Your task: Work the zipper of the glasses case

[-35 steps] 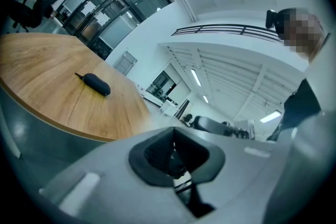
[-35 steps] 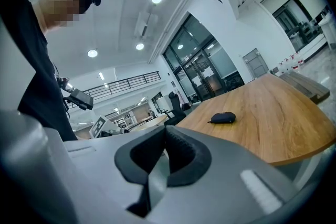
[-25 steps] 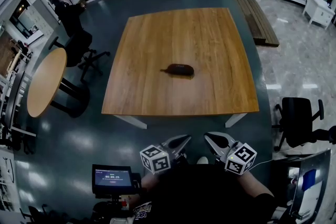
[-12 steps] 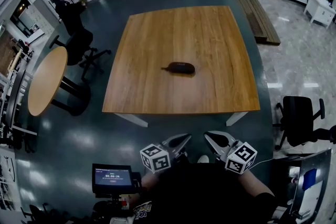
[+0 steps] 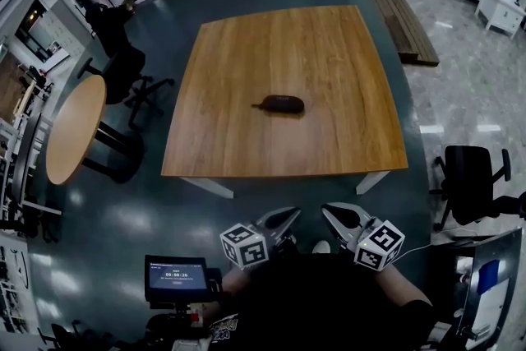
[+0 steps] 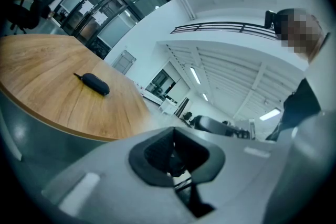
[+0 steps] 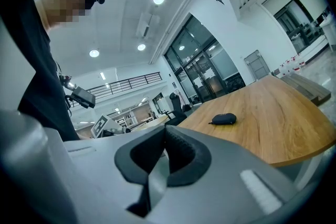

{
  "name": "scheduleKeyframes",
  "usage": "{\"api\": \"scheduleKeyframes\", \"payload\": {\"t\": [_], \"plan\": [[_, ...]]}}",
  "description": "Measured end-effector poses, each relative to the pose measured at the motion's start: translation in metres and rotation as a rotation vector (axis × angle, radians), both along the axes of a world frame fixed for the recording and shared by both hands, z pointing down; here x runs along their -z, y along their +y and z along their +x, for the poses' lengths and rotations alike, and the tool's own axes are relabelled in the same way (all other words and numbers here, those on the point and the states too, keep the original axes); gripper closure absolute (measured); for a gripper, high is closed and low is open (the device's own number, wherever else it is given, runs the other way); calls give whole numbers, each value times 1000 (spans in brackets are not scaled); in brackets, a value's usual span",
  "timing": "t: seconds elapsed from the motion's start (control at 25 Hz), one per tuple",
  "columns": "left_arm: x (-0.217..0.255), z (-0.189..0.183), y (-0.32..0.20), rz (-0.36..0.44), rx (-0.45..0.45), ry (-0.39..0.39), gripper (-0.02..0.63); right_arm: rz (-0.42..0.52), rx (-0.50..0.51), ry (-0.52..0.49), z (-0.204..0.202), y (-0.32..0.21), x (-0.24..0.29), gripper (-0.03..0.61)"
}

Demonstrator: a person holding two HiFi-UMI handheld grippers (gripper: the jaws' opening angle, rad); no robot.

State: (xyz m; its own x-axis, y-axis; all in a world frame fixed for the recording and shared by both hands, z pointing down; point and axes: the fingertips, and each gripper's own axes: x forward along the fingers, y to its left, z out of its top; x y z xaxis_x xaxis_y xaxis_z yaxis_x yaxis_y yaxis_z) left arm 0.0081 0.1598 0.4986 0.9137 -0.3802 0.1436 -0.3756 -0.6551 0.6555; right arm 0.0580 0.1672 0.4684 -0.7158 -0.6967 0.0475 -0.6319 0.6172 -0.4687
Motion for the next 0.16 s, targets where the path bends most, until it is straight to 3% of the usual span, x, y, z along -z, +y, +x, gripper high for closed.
{"api": "scheduleKeyframes", "payload": {"t": [0.16], "plan": [[-1,3,1,1,-2,-1,615,6,1,3,3,1,0,574]]}}
